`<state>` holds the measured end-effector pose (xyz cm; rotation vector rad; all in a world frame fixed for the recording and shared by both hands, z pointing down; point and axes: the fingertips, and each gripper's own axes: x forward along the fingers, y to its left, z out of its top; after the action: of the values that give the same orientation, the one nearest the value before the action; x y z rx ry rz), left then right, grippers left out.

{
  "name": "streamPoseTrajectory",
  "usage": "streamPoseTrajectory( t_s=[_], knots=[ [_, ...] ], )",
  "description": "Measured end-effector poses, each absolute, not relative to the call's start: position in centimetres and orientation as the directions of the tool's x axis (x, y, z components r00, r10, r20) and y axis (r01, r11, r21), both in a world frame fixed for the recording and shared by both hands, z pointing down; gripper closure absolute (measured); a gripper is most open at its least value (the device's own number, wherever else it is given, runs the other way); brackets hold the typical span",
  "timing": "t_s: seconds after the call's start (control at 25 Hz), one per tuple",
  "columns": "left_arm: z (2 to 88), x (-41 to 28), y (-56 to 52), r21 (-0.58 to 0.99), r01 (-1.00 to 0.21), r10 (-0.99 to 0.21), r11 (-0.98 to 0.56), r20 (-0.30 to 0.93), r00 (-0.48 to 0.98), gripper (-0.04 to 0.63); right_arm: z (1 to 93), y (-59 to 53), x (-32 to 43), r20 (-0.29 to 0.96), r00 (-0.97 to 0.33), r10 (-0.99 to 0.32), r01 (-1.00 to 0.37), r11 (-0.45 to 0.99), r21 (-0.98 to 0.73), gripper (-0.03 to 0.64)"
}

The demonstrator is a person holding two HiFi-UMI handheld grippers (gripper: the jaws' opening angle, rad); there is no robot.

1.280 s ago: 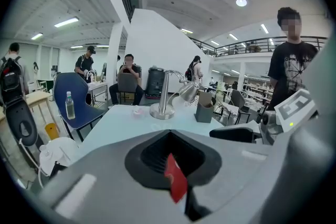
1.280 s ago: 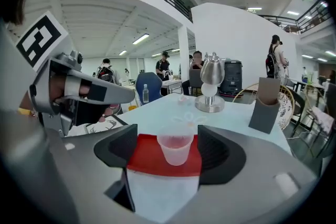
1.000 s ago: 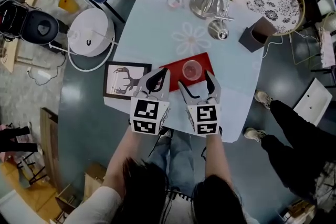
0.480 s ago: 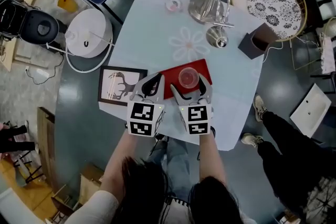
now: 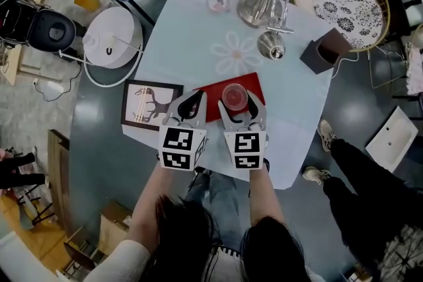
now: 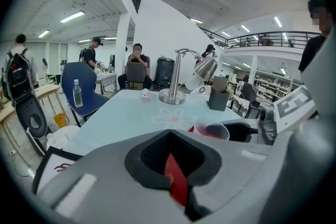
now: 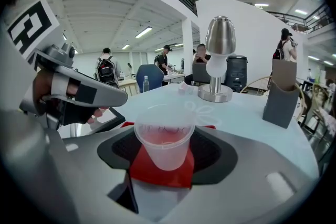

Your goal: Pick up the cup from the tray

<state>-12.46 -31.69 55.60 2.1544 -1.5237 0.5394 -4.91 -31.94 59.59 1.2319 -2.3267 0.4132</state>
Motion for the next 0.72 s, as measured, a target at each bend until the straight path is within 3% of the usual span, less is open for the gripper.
streamPoseTrajectory(
  t_s=[0.72],
  knots=[
    [54.2,-4.8,-29.6,0.074,-0.886,-0.744,-0.457,0.515,0.426,0.595,56.4,-28.2,1.1,0.505,-0.408,-0.76,-0.887,0.46,-0.024,0.308]
  ],
)
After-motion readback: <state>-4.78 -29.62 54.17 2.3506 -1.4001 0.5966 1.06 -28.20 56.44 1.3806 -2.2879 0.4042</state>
